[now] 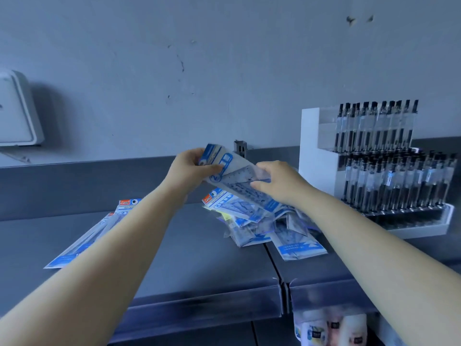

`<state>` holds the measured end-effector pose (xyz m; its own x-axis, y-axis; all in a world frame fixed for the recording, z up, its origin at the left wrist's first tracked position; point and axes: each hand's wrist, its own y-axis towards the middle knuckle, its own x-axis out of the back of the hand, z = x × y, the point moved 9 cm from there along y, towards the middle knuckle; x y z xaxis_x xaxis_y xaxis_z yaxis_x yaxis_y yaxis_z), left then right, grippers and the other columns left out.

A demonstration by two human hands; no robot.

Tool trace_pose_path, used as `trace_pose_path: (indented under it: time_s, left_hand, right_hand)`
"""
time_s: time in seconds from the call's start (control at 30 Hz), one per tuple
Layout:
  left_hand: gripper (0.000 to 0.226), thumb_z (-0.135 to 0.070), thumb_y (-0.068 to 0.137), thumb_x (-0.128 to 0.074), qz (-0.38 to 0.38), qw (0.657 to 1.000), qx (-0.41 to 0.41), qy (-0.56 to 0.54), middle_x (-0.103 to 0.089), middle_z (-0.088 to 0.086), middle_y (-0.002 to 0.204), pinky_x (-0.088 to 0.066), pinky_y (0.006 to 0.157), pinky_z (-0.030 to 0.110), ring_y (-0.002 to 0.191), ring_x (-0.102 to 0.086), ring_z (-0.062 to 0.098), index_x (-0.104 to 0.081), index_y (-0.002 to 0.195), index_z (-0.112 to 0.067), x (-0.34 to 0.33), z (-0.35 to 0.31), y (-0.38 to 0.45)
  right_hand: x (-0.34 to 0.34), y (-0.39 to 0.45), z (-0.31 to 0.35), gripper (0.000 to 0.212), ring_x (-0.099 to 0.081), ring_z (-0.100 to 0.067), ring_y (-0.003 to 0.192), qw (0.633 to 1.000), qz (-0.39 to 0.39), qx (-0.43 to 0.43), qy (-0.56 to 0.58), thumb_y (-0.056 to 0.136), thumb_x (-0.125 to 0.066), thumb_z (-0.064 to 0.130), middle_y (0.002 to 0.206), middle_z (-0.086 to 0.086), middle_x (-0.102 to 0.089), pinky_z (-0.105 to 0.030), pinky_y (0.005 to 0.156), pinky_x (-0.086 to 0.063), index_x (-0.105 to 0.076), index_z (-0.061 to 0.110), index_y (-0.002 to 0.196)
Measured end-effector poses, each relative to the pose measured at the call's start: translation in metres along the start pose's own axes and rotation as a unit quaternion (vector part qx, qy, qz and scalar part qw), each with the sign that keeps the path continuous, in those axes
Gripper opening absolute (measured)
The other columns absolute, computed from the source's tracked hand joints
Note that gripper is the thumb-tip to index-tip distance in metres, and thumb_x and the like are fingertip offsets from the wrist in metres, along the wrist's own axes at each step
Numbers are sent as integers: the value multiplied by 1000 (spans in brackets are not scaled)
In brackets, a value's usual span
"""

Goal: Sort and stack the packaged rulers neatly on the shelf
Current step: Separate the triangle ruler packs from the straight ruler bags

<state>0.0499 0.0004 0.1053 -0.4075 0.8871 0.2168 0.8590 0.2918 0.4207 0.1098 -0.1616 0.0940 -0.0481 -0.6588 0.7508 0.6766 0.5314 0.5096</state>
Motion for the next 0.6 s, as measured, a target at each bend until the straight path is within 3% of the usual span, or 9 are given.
trace_pose_path:
  time_s: [0.07,0.17,0.23,0.3,0.37,0.53,0.6]
  left_hand:
    - [21,-4,76,-71,-32,999,2,-19,-67,-4,79,-48,64,24,70,-62,12,-61,87,-19,-1,4,-3]
    - [19,-6,83,-66,-23,999,46,1,-64,4,88,-44,60,24,68,-59,15,-59,98,-13,-21,23,-12]
    - [18,-9,83,-66,20,995,63,72,-62,4,89,-41,58,23,66,-55,16,-60,100,-12,-45,34,-16]
    - [17,-13,83,-66,47,986,69,147,-59,0,84,-40,55,22,63,-51,13,-60,99,-14,-65,41,-16]
    - [17,-18,83,-66,67,971,73,217,-56,-5,80,-39,53,20,61,-50,9,-59,99,-15,-81,45,-17]
    - [27,-41,80,-67,50,946,70,311,-56,-7,88,-41,66,25,72,-53,13,-58,95,-20,-94,63,-31]
    - [33,-51,78,-65,47,937,65,339,-56,-10,89,-39,65,25,75,-52,13,-56,94,-23,-92,70,-34]
  right_hand:
    - [19,-3,-5,16,-58,-31,83,997,-54,-14,60,88,-60,16,88,-16,-65,-27,63,-33,-60,1,88]
    - [42,-13,-26,16,-61,-32,95,979,-109,-60,162,89,-56,11,101,-16,-68,-31,77,-44,-63,4,101]
    - [52,-24,-46,11,-61,-29,90,959,-146,-85,226,89,-55,9,97,-12,-67,-35,82,-46,-63,8,97]
    - [56,-36,-63,8,-58,-21,82,936,-178,-103,284,90,-55,11,89,-11,-66,-32,75,-43,-62,15,92]
    - [51,-45,-76,8,-54,-19,80,919,-201,-120,317,90,-56,17,88,-17,-62,-33,75,-41,-59,10,93]
    - [20,-64,-94,25,-53,-15,86,874,-211,-146,413,87,-60,34,87,1,-58,-34,79,-42,-55,11,95]
    - [20,-65,-99,11,-53,-9,82,864,-219,-138,432,92,-57,23,77,9,-56,-29,75,-41,-55,14,87]
